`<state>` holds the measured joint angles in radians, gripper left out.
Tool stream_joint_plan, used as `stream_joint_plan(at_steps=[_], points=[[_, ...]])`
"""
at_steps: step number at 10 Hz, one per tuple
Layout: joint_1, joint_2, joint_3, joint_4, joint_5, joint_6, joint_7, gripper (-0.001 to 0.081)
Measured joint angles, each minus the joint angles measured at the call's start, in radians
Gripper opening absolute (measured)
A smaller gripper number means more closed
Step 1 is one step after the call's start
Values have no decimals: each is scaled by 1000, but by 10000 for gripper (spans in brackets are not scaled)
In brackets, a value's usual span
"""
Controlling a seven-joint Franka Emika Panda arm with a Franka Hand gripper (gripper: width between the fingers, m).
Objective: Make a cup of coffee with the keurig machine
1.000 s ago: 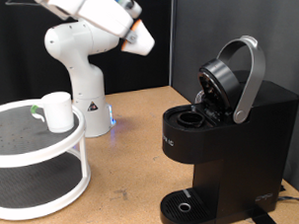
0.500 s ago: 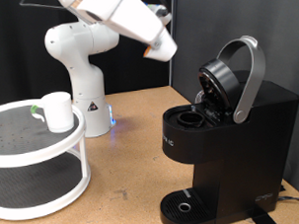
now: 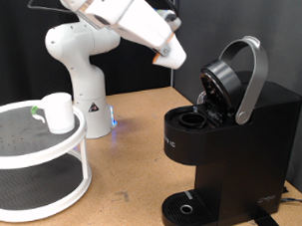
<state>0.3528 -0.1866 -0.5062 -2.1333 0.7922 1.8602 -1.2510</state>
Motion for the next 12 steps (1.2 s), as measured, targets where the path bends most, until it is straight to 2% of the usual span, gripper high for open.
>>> stream_joint_plan(at_steps=[4,8,12], points=[[2,39,61,-4,-138,1,2,84],[2,76,92,-32,-118,113,0,84],[2,134,115,-37,-121,151,1,84]])
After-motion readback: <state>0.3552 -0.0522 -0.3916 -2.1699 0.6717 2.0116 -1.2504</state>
